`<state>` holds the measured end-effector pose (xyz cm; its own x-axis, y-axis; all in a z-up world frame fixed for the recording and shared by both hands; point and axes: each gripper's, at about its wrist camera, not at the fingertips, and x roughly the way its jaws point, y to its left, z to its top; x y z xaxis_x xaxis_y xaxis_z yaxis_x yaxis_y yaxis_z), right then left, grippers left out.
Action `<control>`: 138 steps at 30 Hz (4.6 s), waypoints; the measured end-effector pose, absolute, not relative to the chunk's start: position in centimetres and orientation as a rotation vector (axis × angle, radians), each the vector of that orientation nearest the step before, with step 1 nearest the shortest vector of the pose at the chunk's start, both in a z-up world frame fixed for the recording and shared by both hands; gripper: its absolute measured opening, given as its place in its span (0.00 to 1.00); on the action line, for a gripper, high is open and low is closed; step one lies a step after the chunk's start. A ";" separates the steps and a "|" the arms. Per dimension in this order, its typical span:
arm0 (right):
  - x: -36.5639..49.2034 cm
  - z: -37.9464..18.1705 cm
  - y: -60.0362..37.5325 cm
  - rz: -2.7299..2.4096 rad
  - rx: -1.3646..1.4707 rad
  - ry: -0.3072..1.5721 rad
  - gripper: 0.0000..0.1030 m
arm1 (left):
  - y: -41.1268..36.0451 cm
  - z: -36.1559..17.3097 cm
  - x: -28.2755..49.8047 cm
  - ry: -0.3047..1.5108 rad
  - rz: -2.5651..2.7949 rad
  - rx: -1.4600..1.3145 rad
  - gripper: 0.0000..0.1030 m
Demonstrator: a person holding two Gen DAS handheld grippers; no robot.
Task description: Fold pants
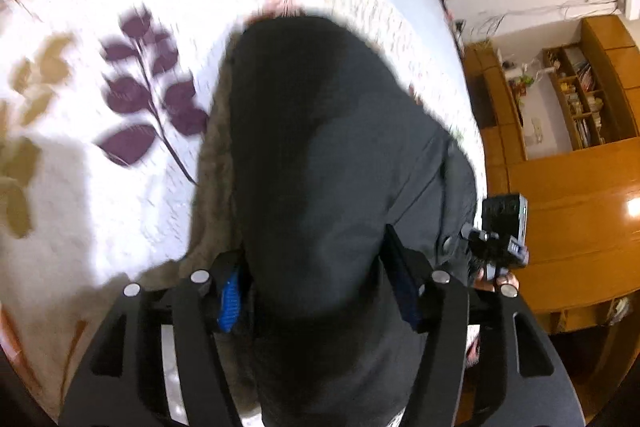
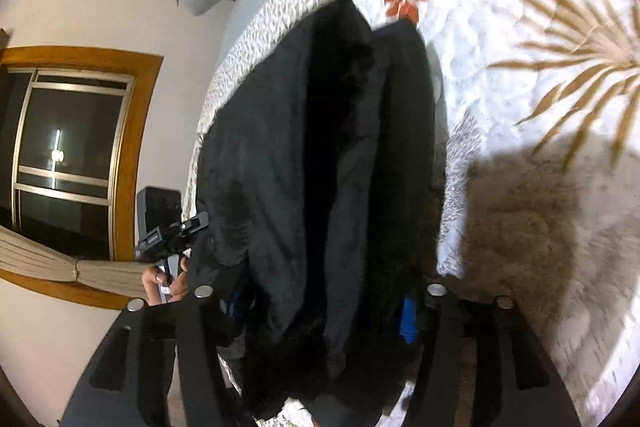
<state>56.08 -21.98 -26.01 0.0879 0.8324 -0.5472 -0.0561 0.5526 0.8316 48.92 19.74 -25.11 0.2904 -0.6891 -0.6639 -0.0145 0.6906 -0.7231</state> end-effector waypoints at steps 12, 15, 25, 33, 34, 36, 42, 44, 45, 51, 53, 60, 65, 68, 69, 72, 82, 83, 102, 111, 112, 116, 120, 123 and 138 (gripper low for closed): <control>50.7 -22.8 -24.9 0.640 0.624 1.268 0.67 | 20.4 -23.5 43.2 1.210 -0.387 -0.540 0.78; 50.1 -23.4 -25.1 0.596 0.609 1.283 0.73 | 20.1 -24.1 43.1 1.211 -0.388 -0.623 0.80; 44.5 -18.3 -29.6 0.431 0.666 1.129 0.90 | 27.1 -23.4 36.9 1.071 -0.205 -0.779 0.88; 35.9 -15.5 -31.4 0.184 0.498 1.110 0.96 | 27.6 -18.4 27.5 1.019 -0.057 -0.507 0.97; 34.6 -15.1 -31.6 0.150 0.482 1.102 0.96 | 27.5 -17.7 26.5 1.008 -0.037 -0.477 0.97; 32.8 -14.4 -31.7 0.105 0.459 1.091 0.96 | 27.3 -16.6 24.0 0.987 0.019 -0.428 0.97; 25.4 -10.5 -30.6 -0.032 0.322 0.988 0.97 | 24.1 -11.5 15.5 0.844 0.116 -0.298 0.97; 22.3 -9.1 -29.9 -0.028 0.321 0.944 0.97 | 22.5 -10.0 13.5 0.812 0.124 -0.271 0.97; 20.4 -8.2 -29.4 -0.028 0.318 0.924 0.97 | 21.3 -8.8 12.0 0.790 0.124 -0.252 0.97; 12.9 -4.2 -25.9 -0.021 0.198 0.809 0.97 | 15.0 -3.1 5.3 0.719 0.081 -0.151 0.97; 10.8 -2.9 -25.0 -0.001 0.188 0.781 0.97 | 13.1 -1.5 3.2 0.699 0.057 -0.123 0.97; 5.2 1.8 -22.1 0.108 0.169 0.730 0.97 | 8.5 2.7 -3.2 0.632 0.041 -0.068 0.97; 2.0 5.1 -19.7 0.166 0.110 0.682 0.96 | 6.5 4.4 -6.2 0.593 0.047 -0.043 0.97; 0.5 6.6 -18.4 0.202 0.089 0.674 0.96 | 6.2 5.0 -7.5 0.577 0.045 -0.052 0.97; 0.1 6.9 -18.1 0.210 0.083 0.669 0.96 | 6.1 5.1 -7.8 0.574 0.049 -0.053 0.97; -1.4 8.1 -17.1 0.220 0.061 0.633 0.96 | 5.5 5.3 -8.9 0.569 0.042 -0.051 0.97; -3.2 8.2 -14.7 0.249 0.037 0.613 0.96 | 4.6 3.8 -9.2 0.594 0.014 -0.040 0.97; -3.2 8.0 -14.6 0.251 0.038 0.617 0.96 | 4.5 3.6 -9.2 0.592 0.032 -0.029 0.97; 1.7 3.0 -13.4 0.244 0.014 0.714 0.96 | 5.3 0.7 -5.3 0.657 0.052 -0.009 0.97; 2.9 2.2 -12.9 0.255 0.022 0.719 0.96 | 5.5 0.3 -4.0 0.657 0.062 -0.018 0.97; 3.0 2.1 -12.9 0.255 0.023 0.720 0.96 | 5.6 0.3 -3.7 0.656 0.066 -0.015 0.97; 3.7 1.9 -12.8 0.261 0.024 0.726 0.96 | 5.5 0.2 -3.2 0.652 0.064 -0.012 0.97; 4.1 1.9 -12.8 0.264 0.024 0.722 0.96 | 5.3 0.1 -2.7 0.652 0.063 -0.001 0.97; 4.2 1.9 -12.8 0.261 0.024 0.721 0.96 | 5.2 0.0 -2.6 0.654 0.062 0.003 0.97; 4.2 1.6 -13.8 0.250 0.033 0.721 0.96 | 4.4 0.0 -2.4 0.658 0.047 -0.004 0.97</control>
